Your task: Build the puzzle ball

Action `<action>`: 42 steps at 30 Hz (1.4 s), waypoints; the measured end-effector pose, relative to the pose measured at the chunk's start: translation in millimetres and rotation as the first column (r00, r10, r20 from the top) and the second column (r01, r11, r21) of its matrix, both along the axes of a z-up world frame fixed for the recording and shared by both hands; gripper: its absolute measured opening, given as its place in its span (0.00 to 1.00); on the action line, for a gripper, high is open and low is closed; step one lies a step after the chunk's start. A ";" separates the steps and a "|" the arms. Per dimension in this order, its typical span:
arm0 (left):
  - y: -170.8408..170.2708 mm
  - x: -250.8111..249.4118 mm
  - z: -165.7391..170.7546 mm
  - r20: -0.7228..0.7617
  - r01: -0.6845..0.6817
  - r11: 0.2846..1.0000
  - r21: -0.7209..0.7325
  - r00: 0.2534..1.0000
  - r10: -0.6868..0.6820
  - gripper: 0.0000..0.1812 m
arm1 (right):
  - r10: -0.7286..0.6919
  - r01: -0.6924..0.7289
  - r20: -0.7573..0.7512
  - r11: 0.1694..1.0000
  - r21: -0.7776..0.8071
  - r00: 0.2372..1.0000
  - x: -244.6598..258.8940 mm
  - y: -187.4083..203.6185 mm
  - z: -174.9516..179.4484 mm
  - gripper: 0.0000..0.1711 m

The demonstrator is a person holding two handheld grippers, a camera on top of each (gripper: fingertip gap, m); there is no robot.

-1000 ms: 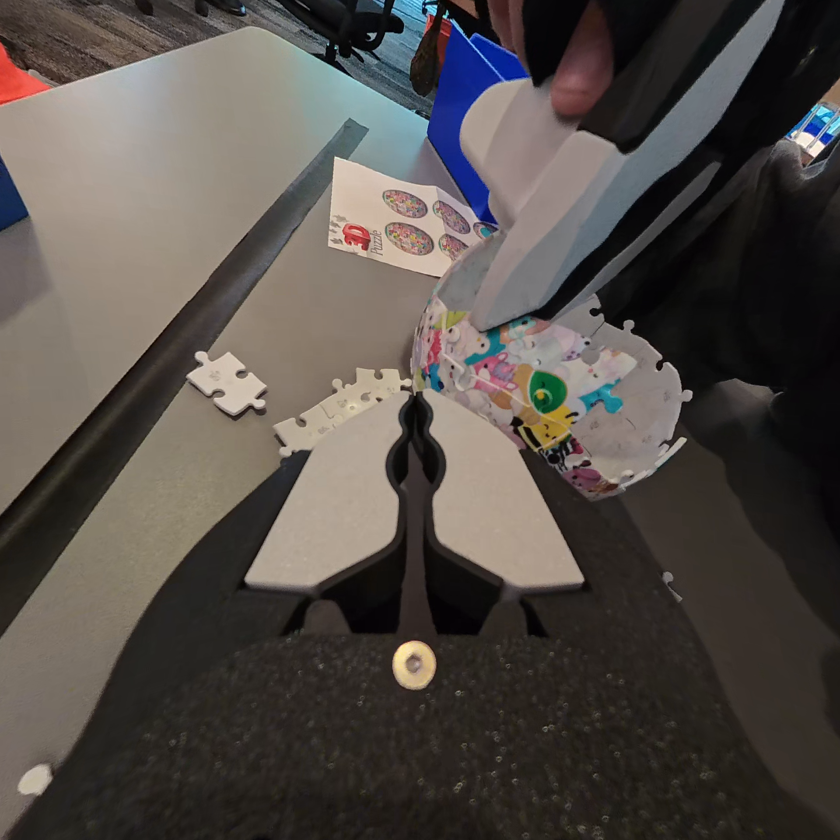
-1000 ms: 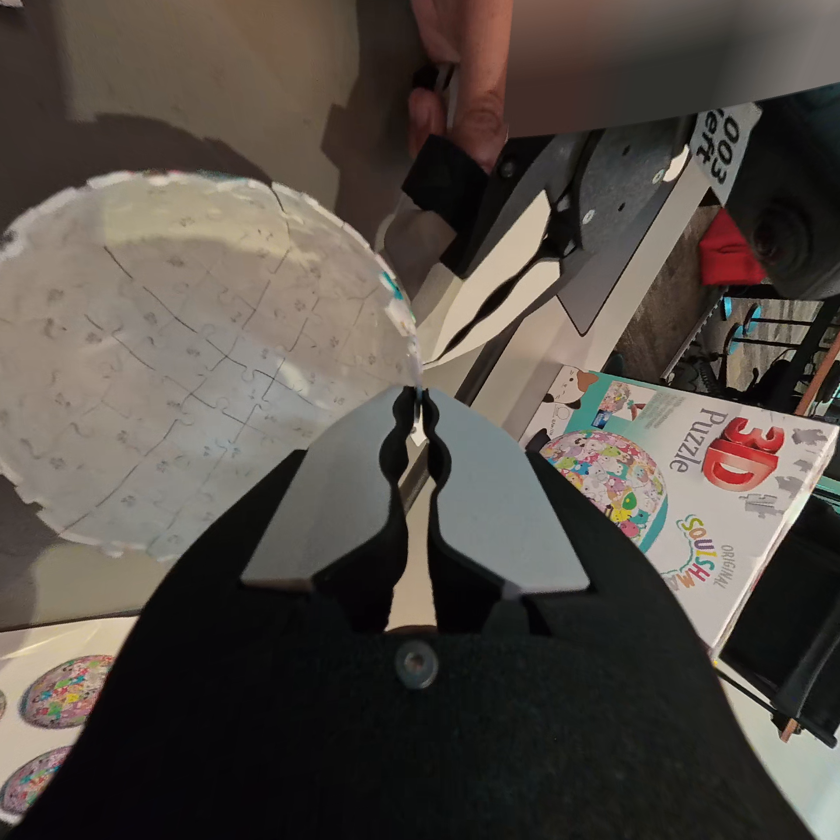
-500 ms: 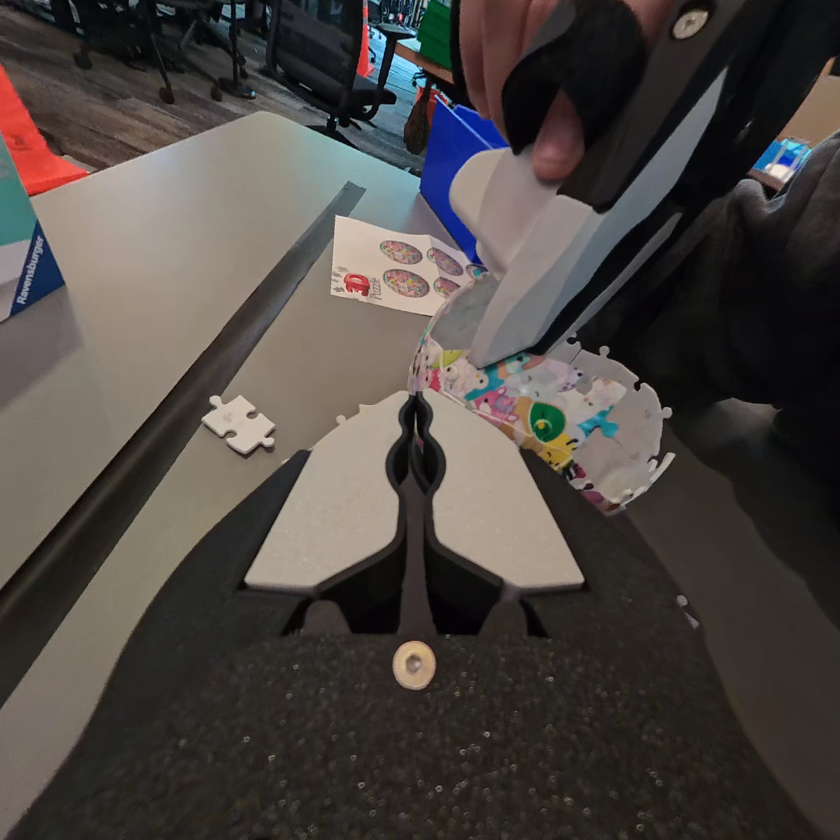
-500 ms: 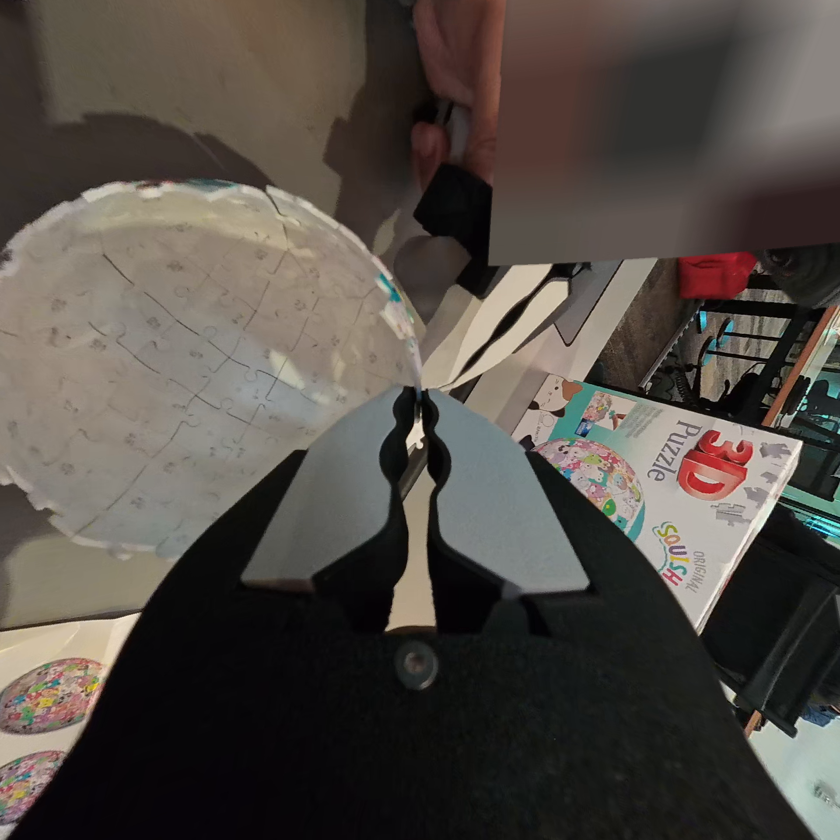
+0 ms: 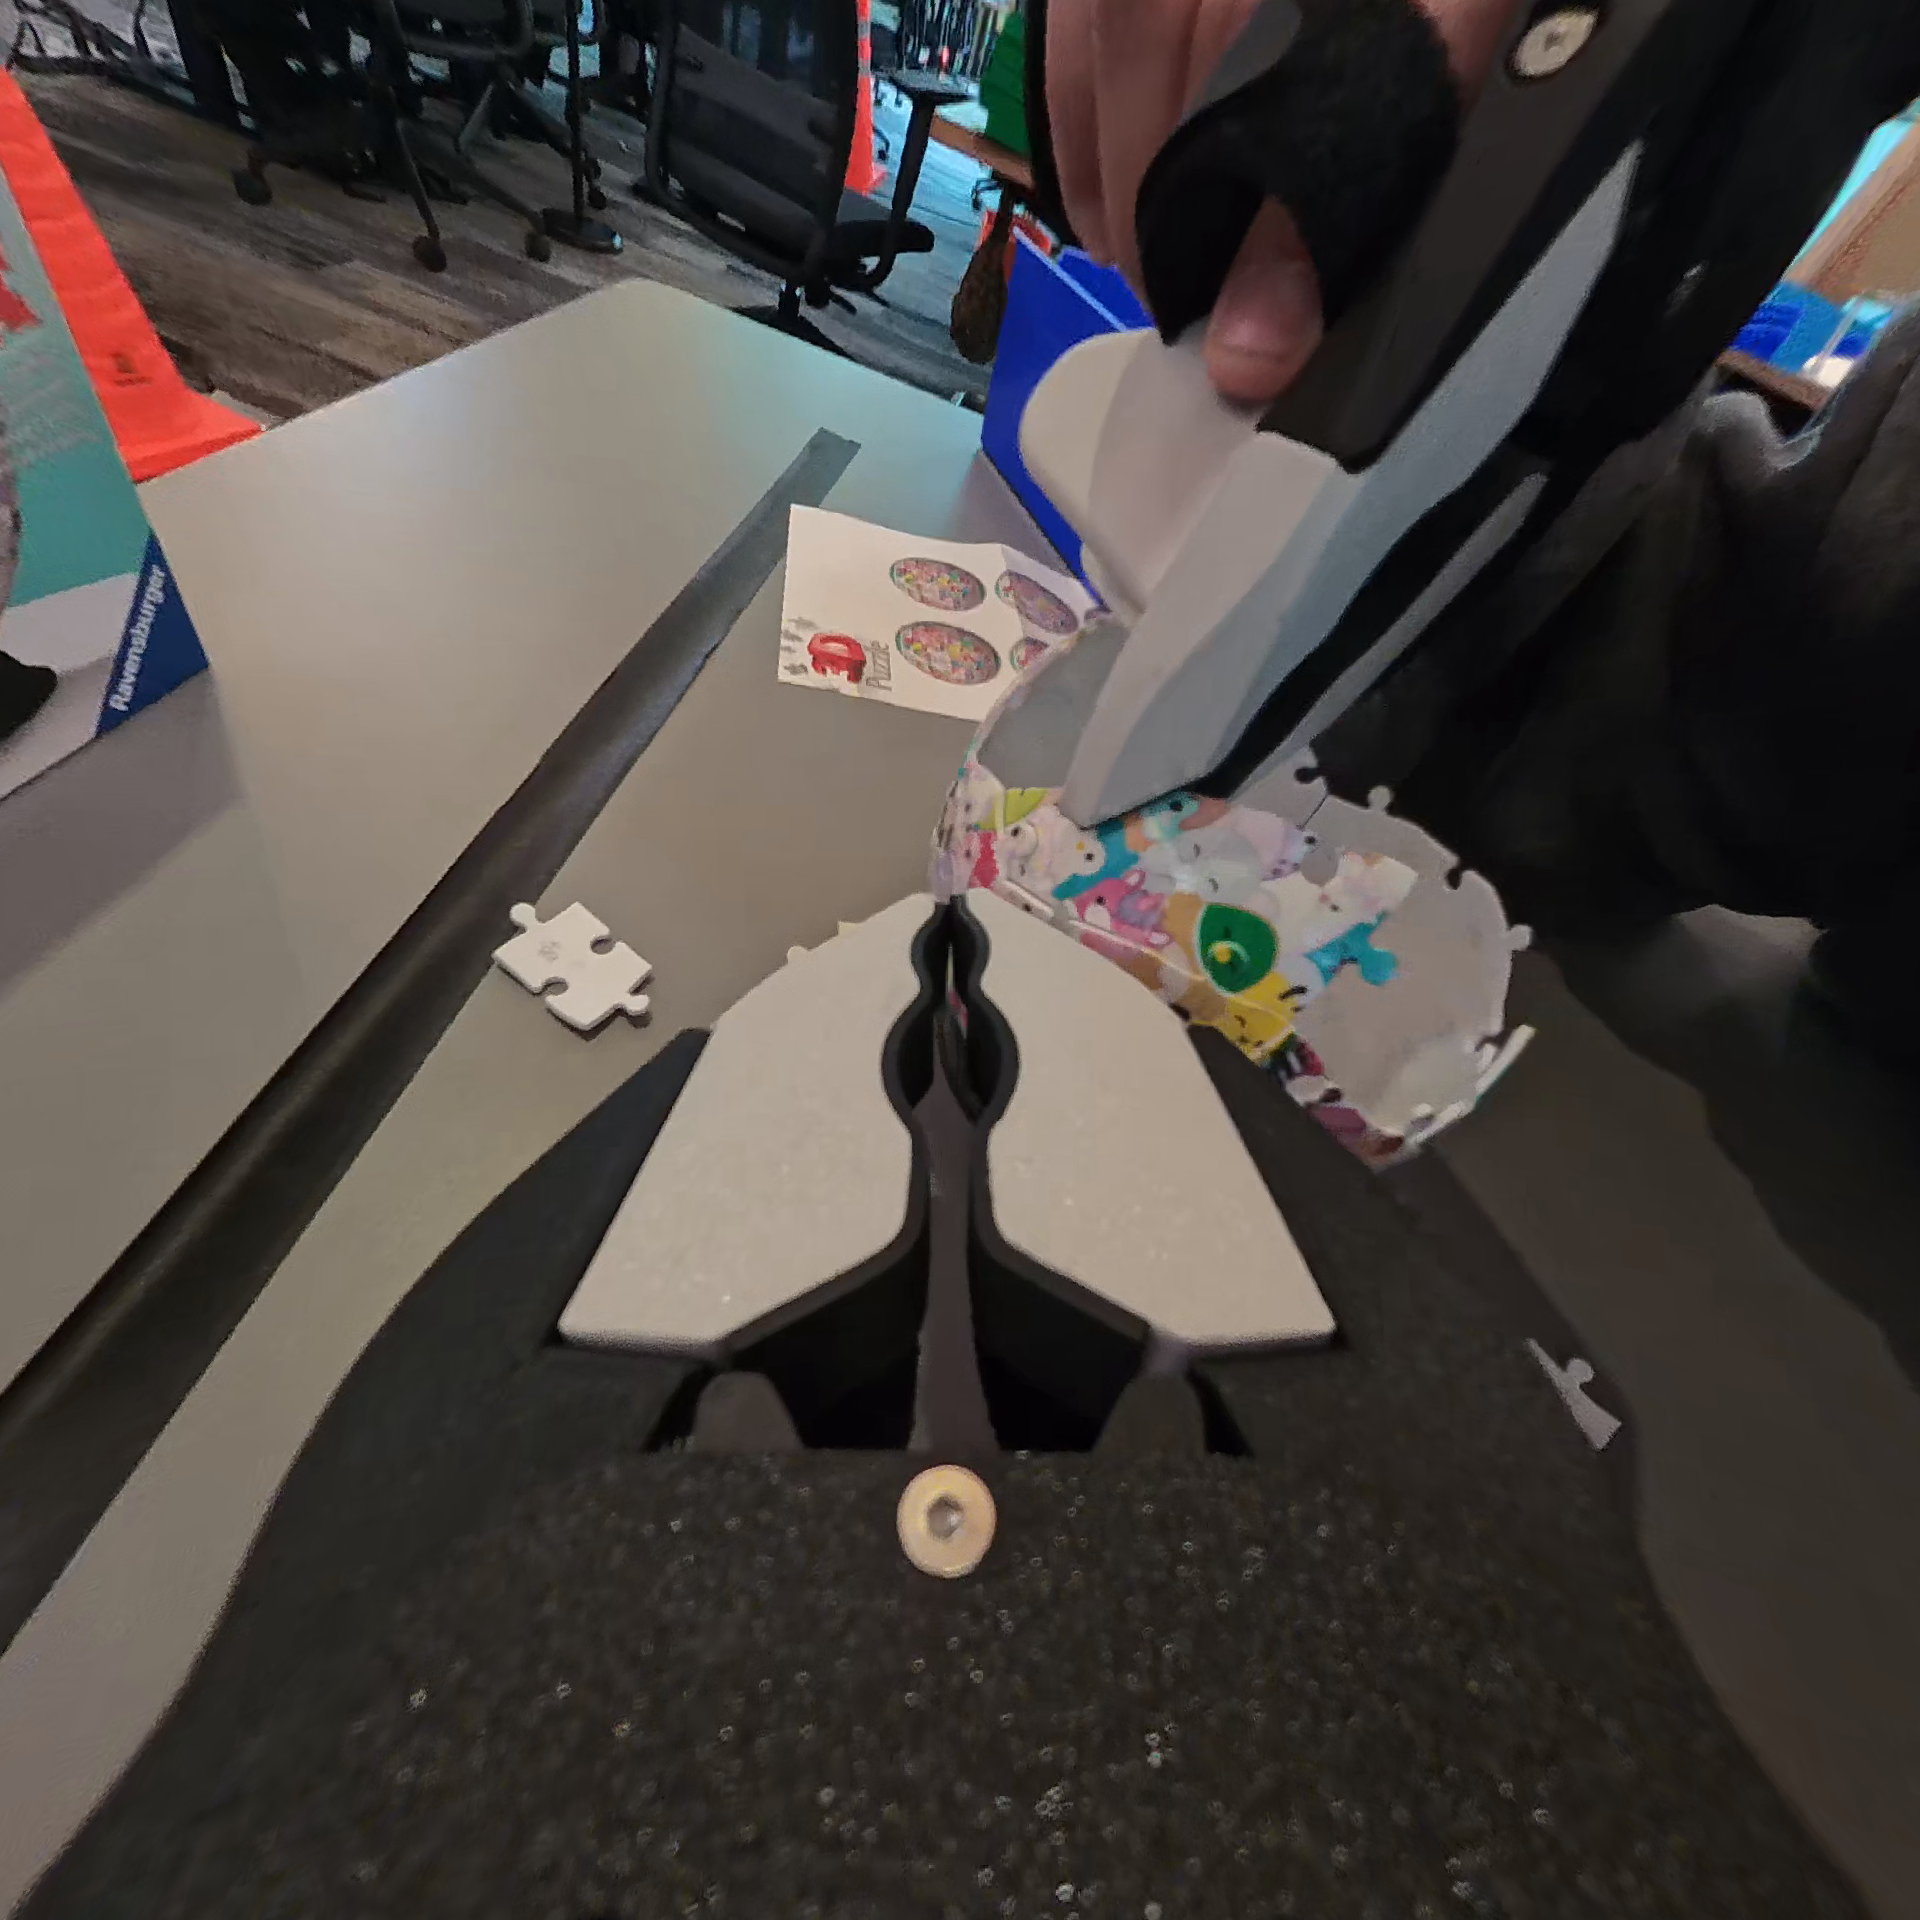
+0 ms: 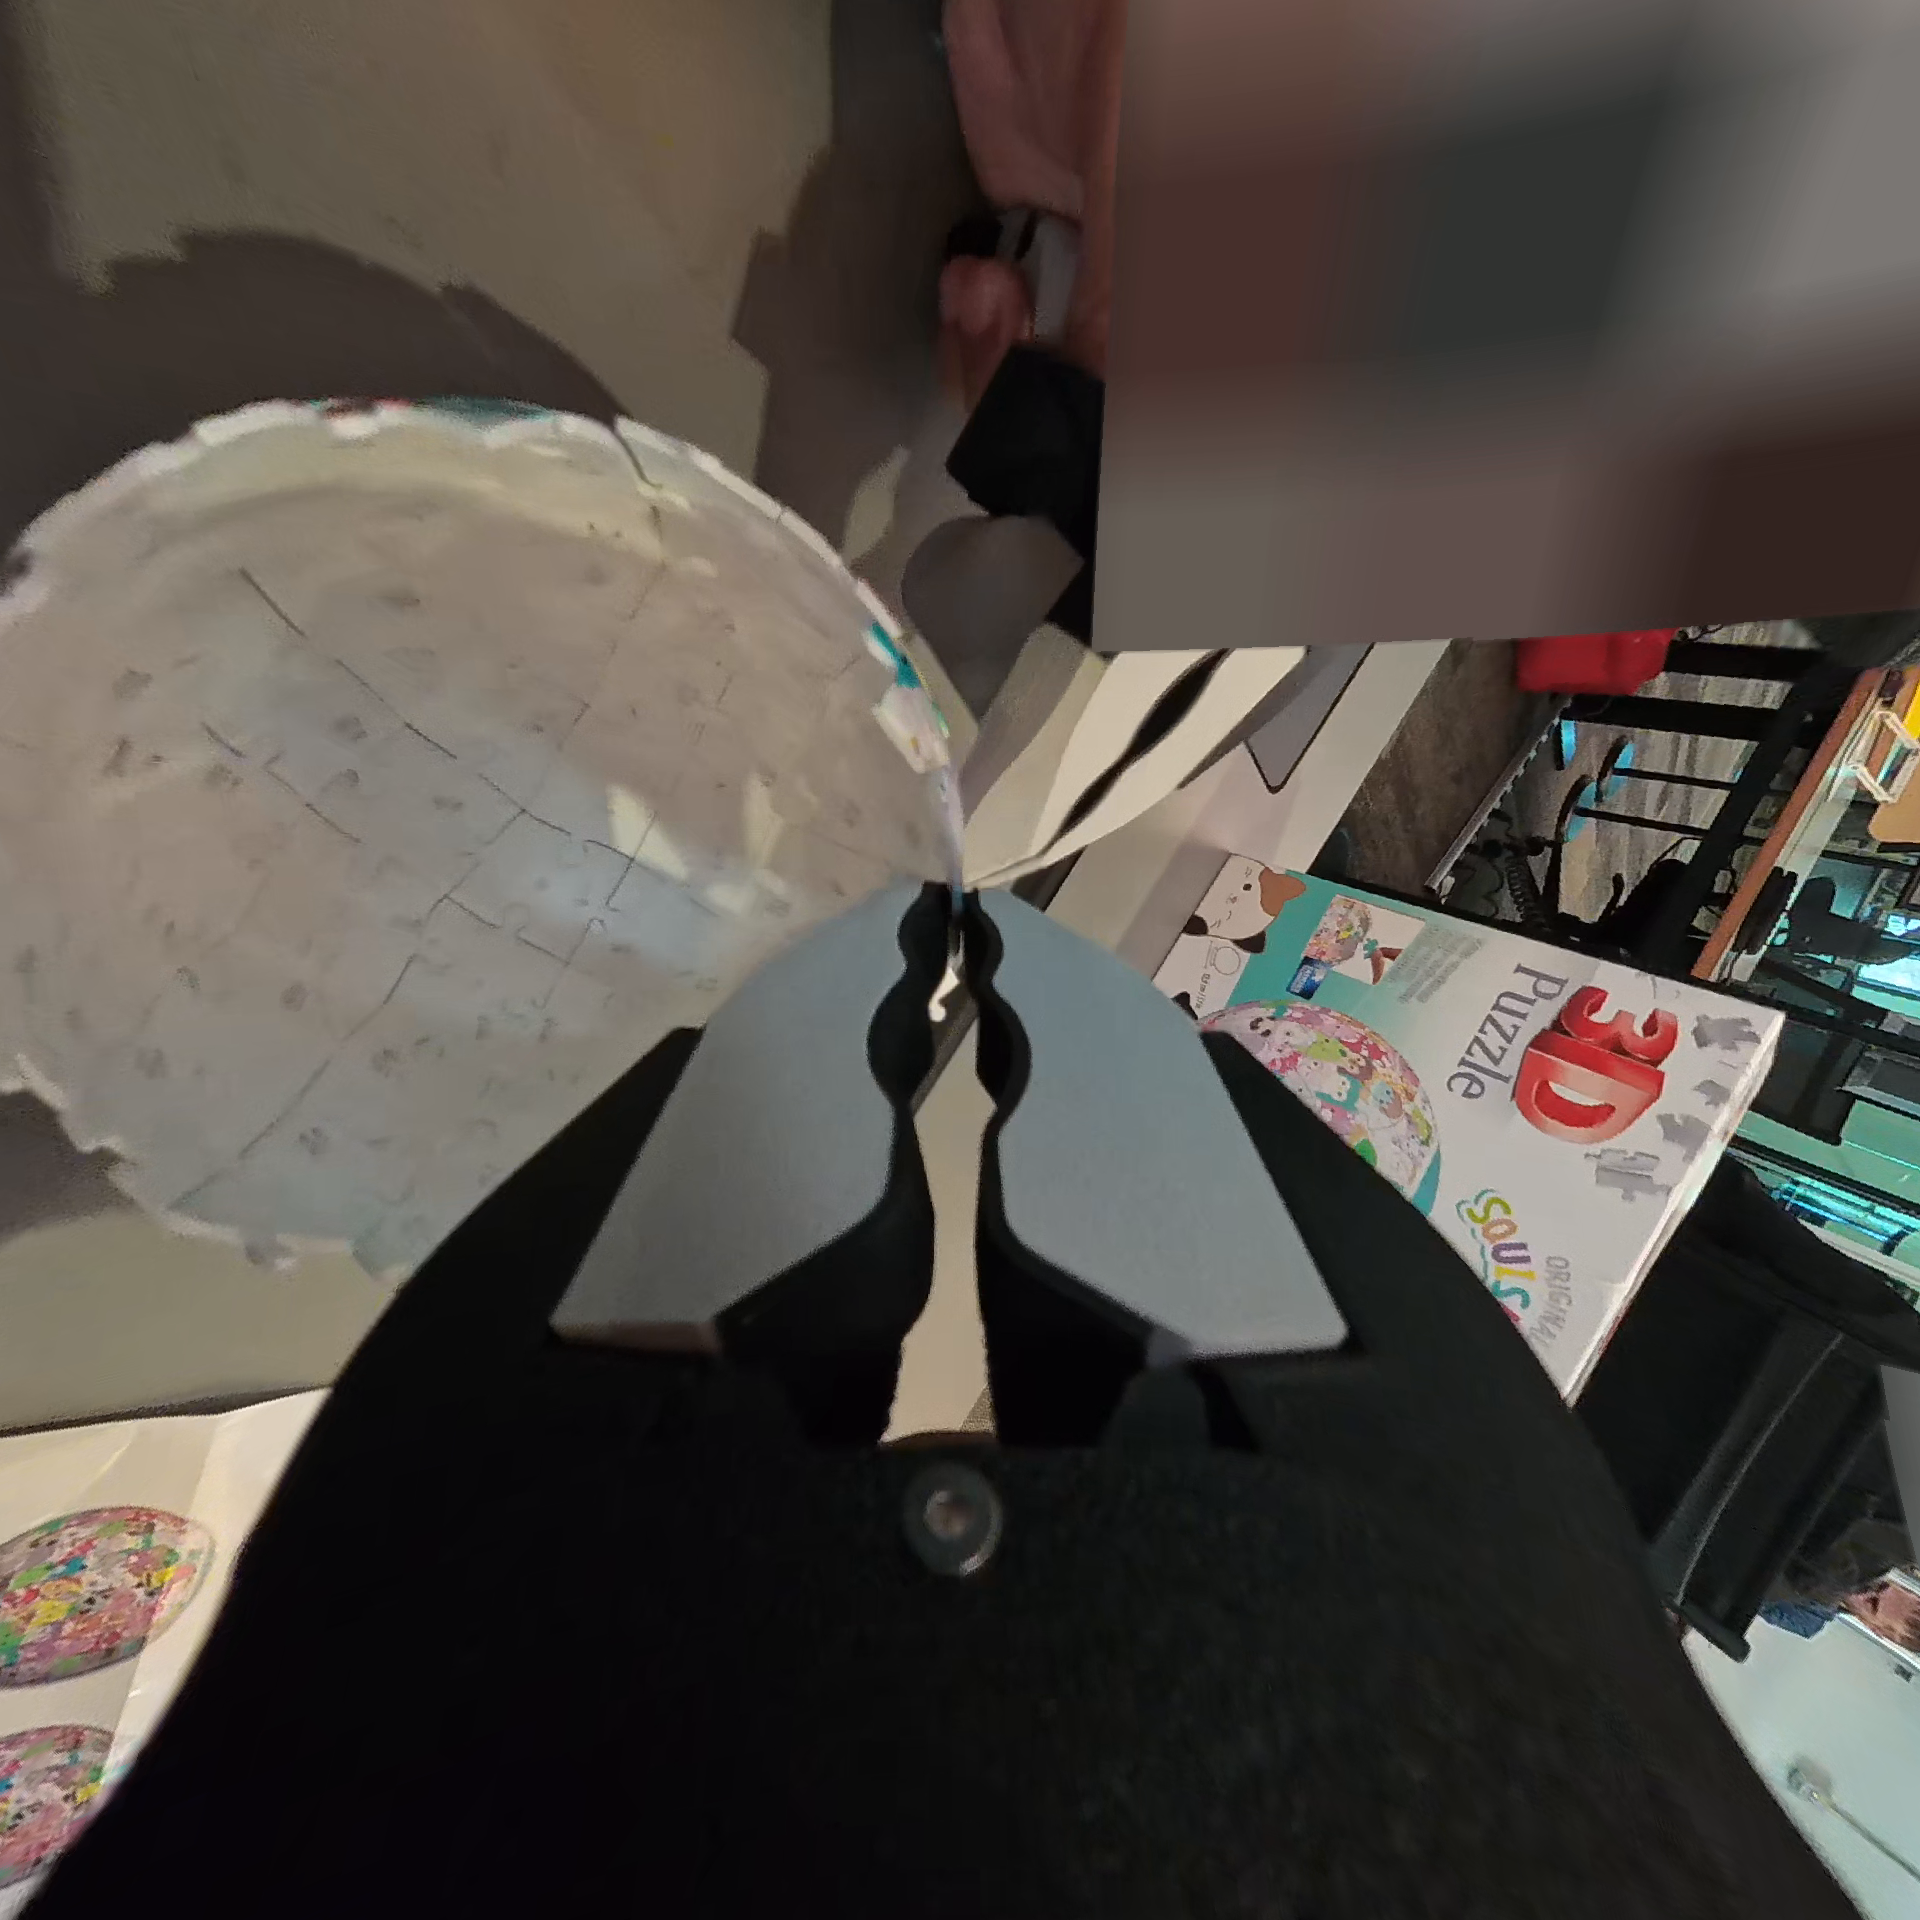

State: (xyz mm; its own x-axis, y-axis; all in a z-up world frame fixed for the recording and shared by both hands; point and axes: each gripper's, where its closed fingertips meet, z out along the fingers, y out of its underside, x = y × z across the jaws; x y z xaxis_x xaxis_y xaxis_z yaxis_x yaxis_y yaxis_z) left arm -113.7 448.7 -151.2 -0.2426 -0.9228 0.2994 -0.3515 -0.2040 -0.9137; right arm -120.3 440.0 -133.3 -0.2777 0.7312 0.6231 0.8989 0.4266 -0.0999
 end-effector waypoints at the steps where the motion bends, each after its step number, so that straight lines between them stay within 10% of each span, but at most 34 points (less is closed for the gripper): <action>1: -0.5 -0.8 1.4 0.007 0.004 1.000 -0.005 1.000 -0.004 0.00 | 0.000 0.000 -0.001 1.000 0.001 1.000 0.2 -0.1 0.4 0.01; 42: -5.0 -1.9 -4.5 -0.017 0.012 1.000 0.019 1.000 -0.011 0.00 | -0.013 0.011 -0.035 0.998 -0.059 0.999 -2.2 -1.1 0.7 0.06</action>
State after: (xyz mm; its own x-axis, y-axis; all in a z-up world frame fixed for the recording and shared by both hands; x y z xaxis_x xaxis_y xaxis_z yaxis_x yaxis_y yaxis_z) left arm -115.6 443.6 -155.7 -0.2483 -0.9254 0.2861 -0.3693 -0.1826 -0.9112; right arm -122.5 438.9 -132.6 -0.2474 0.7699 0.5882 0.8994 0.4084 -0.1562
